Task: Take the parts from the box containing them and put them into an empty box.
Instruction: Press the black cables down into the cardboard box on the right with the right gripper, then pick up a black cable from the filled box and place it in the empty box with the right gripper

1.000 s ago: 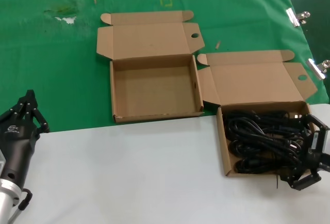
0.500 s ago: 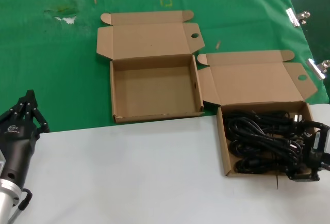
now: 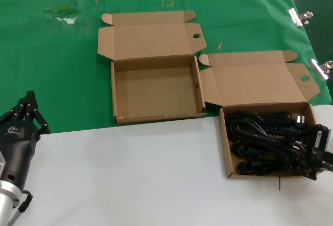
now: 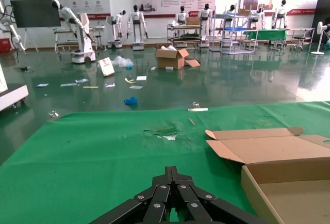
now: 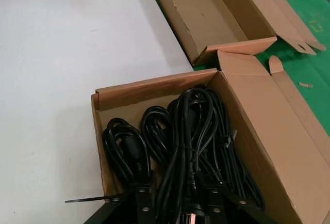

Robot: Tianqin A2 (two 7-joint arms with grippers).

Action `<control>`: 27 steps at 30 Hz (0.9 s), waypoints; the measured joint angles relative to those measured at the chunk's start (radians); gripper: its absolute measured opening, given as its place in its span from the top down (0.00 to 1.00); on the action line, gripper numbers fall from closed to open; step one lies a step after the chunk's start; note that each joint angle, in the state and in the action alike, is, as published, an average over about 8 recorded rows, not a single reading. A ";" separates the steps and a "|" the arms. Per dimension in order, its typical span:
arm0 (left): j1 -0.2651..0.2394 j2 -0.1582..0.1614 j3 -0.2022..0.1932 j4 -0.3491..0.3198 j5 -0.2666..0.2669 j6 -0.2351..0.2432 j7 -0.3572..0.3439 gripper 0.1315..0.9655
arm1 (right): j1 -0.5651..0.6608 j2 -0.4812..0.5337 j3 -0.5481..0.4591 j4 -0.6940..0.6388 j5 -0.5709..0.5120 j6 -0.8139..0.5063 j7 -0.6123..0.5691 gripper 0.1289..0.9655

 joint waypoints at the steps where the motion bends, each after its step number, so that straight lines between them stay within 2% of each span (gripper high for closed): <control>1: 0.000 0.000 0.000 0.000 0.000 0.000 0.000 0.99 | 0.001 -0.002 0.001 -0.001 -0.002 -0.001 0.001 0.74; 11: 0.000 0.000 0.000 0.000 0.000 0.000 0.000 0.99 | 0.005 -0.018 0.008 -0.008 -0.017 -0.008 0.005 0.91; 27: 0.000 0.000 0.000 0.000 0.000 0.000 0.000 0.99 | 0.014 0.019 0.045 0.045 0.001 -0.026 -0.043 0.95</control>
